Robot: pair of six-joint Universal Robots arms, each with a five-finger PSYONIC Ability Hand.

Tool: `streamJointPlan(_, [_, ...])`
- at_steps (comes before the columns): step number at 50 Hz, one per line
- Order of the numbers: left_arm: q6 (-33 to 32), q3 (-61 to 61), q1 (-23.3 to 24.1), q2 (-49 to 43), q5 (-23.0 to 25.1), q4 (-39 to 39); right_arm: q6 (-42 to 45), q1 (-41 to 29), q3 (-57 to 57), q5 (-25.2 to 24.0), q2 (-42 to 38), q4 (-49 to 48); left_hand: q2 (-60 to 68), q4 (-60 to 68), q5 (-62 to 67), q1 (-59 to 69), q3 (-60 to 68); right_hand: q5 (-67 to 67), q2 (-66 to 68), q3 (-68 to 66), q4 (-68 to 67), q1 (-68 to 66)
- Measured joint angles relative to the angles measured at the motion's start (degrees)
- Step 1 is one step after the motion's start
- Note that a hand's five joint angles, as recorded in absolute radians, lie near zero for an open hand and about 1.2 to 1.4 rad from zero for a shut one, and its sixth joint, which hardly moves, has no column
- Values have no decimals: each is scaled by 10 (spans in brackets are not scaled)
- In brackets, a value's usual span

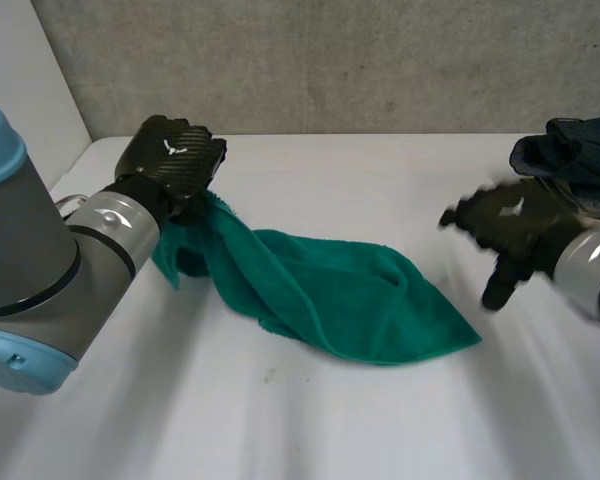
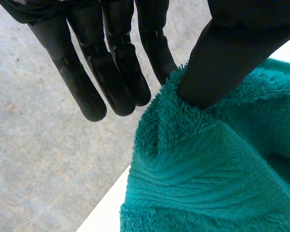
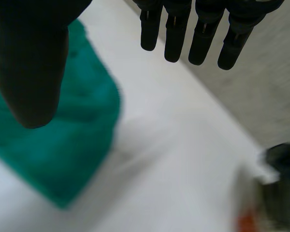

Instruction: Fold the laundry.

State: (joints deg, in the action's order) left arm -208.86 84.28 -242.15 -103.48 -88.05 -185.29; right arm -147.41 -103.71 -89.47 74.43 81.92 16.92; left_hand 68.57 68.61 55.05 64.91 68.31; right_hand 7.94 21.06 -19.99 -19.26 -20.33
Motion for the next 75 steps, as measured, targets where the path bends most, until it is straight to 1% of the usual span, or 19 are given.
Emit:
streamJointPlan(10, [0,-34,-2,-19,-2,-7,-113,-9,-170,-32,-2,-116,0,0,0,0,0,-14,-1,12,5,2])
streamJointPlan(19, [3,-113,1,-54,-5,-5,-331,-63,-176,-24,-8,-193,0,0,0,0,0,-50,-74,69,59,53])
streamJointPlan(24, [17,-137,2,-58,-6,-4,-419,-125,-145,28,-54,-241,0,0,0,0,0,-50,-75,70,60,53])
streamJointPlan(30, [38,-157,0,-55,-7,-3,-437,-197,-103,134,-127,-278,0,0,0,0,0,-50,-75,70,60,53])
streamJointPlan(37, [55,-175,0,-55,-17,-2,-427,-224,-52,242,-205,-306,0,0,0,0,0,-23,-61,48,39,41])
streamJointPlan(40, [58,-177,-2,-54,-21,-1,-418,-221,-34,279,-230,-325,0,0,0,0,0,75,43,-50,-57,-54])
streamJointPlan(42, [59,-176,-2,-53,-22,-1,-405,-214,-27,296,-239,-336,1,0,0,0,0,197,164,-174,-181,-185])
streamJointPlan(43, [59,-176,-3,-53,-22,0,-399,-211,-25,301,-241,-340,1,0,0,0,0,265,249,-256,-251,-257])
streamJointPlan(44, [59,-175,-3,-52,-23,1,-386,-205,-24,307,-242,-345,1,0,0,0,0,381,370,-372,-377,-372])
streamJointPlan(46, [60,-171,-5,-50,-23,4,-354,-186,-24,314,-240,-355,1,0,0,0,0,475,458,-462,-469,-437])
streamJointPlan(47, [60,-169,-7,-47,-23,6,-336,-175,-25,315,-235,-359,1,0,0,0,0,480,464,-474,-482,-437])
streamJointPlan(51, [60,-155,-22,-29,-21,17,-250,-124,-33,299,-185,-374,1,0,0,0,0,481,464,-481,-492,-437])
streamJointPlan(57, [60,-130,-47,22,-17,38,-96,-53,-17,219,-38,-351,1,2,0,1,0,483,464,-481,-493,-437])
streamJointPlan(59, [60,-124,-52,40,-16,44,-68,-42,4,197,-2,-321,1,2,7,10,0,490,464,-481,-493,-437])
streamJointPlan(63, [60,-114,-63,81,-9,64,-30,-24,91,160,54,-196,1,2,22,12,0,494,464,-482,-493,-437])
streamJointPlan(64, [60,-113,-64,84,-9,66,-28,-23,97,158,56,-186,1,2,22,12,0,494,464,-482,-493,-437])
streamJointPlan(66, [59,-108,-70,102,4,85,-10,-13,159,139,69,-95,1,2,22,12,0,495,464,-482,-493,-437])
streamJointPlan(69, [59,-102,-76,110,22,108,14,-3,204,120,68,-13,1,2,22,12,1,495,464,-482,-494,-437])
streamJointPlan(75, [58,-85,-93,80,45,137,58,7,224,98,19,58,1,2,22,12,1,495,464,-482,-495,-437])
